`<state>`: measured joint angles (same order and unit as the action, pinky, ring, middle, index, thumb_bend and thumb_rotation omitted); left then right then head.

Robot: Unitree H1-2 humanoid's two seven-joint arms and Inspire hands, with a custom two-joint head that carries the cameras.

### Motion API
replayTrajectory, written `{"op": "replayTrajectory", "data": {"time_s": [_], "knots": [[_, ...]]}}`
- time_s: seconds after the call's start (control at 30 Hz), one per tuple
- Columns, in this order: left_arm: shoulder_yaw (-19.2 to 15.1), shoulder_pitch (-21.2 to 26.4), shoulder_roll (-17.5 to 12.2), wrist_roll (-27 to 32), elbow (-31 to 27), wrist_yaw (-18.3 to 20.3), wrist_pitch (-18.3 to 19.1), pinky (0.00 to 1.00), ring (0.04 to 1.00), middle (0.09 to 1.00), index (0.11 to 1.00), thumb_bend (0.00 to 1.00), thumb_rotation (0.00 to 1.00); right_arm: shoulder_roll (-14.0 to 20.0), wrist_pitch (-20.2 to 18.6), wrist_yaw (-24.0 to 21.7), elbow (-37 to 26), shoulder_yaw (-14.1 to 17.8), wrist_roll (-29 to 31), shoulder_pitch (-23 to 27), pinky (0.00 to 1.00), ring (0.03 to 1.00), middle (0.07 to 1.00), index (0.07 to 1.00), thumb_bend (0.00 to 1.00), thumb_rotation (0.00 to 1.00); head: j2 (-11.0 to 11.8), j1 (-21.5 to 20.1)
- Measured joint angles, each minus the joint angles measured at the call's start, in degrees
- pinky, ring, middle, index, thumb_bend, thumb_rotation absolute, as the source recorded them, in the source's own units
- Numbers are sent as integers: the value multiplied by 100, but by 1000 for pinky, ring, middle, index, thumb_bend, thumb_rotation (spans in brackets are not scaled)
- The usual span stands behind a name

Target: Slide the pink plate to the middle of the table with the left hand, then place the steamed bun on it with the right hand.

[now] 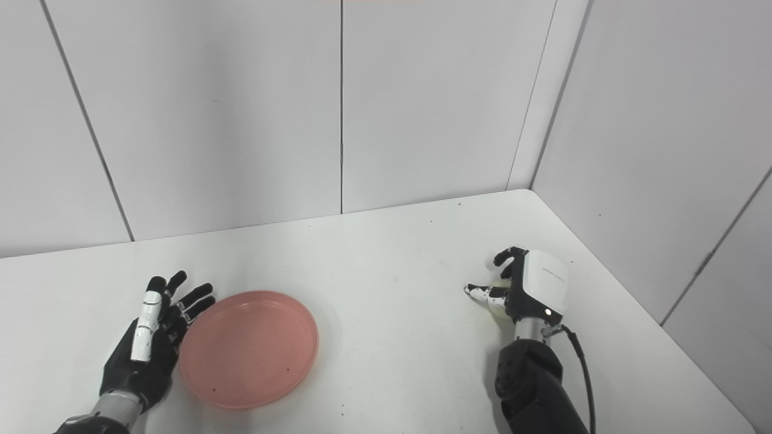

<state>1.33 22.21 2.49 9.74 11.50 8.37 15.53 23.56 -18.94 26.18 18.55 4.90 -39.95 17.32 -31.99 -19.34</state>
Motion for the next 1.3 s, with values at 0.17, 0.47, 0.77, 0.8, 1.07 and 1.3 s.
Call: {"op": "replayTrajectory", "data": {"time_s": [0.17,0.47,0.77,0.8,1.07,1.3], "knots": [[2,-17,1,-1,-39,0,43,858,847,827,952,711,912,82,-189,-72,-56,-115,-57,5,187,238,305,475,508,173,-18,9],[2,-18,0,-1,-40,3,50,850,840,829,956,707,909,127,-297,-88,-79,-201,-35,5,198,253,323,476,508,171,-9,17],[4,-18,0,-2,-40,4,55,851,836,822,950,721,909,155,-315,-185,-105,-202,34,5,210,263,334,478,509,171,-9,18],[6,-18,0,-2,-39,4,55,856,839,825,954,718,913,155,-314,-178,-106,-201,38,4,201,254,324,477,509,171,-9,18],[15,-17,-2,-3,-38,9,48,851,838,829,955,720,911,143,-391,-237,-469,-193,71,-102,226,277,332,472,506,174,9,35],[31,-15,9,-10,-5,6,29,850,836,831,954,704,906,147,-506,-541,-1531,-159,38,-255,160,205,267,469,506,171,62,97]]}}
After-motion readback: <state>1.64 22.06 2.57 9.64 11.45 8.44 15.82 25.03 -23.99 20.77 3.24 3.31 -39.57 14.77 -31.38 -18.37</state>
